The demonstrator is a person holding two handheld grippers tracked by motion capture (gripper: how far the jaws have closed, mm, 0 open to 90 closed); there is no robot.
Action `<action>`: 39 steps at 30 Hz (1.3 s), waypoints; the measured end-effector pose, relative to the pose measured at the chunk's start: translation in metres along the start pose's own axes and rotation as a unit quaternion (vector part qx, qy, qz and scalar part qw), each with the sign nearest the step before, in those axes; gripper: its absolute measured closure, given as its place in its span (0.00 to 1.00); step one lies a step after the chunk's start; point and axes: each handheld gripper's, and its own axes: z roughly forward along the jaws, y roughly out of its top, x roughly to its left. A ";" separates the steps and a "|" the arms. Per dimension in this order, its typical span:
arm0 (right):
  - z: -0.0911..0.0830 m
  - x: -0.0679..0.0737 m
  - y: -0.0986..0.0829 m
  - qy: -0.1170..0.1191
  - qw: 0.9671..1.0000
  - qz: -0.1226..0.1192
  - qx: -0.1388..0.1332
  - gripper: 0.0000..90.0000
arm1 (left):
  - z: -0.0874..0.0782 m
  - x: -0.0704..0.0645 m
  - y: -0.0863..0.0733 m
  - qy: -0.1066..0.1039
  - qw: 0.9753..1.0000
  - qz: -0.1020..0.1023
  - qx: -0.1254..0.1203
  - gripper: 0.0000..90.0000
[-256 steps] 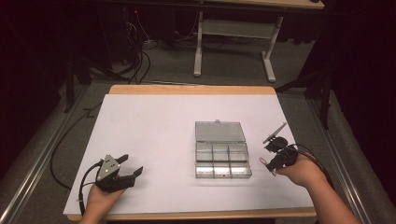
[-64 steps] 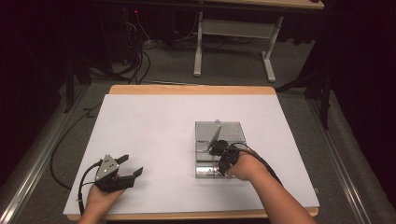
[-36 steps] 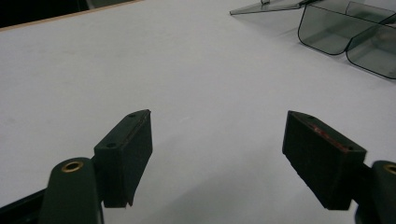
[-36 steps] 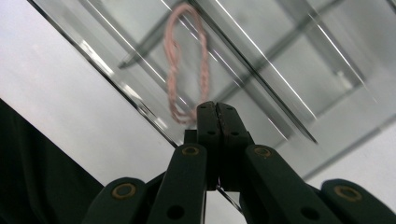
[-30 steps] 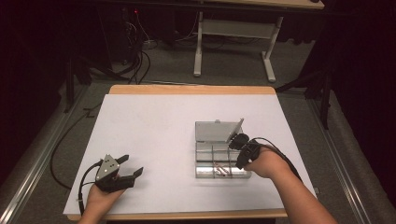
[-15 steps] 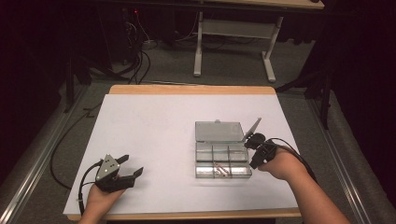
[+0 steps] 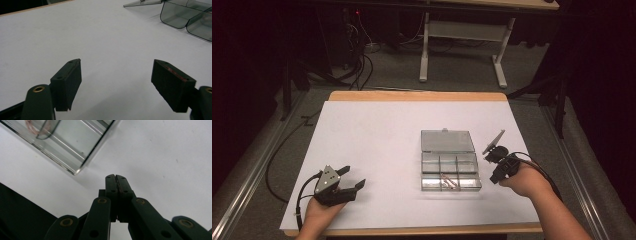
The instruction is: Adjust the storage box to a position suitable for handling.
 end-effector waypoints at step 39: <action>0.034 -0.006 -0.044 -0.026 0.979 0.050 -0.198 0.98 | 0.000 0.000 0.000 0.002 1.000 0.000 0.001 0.28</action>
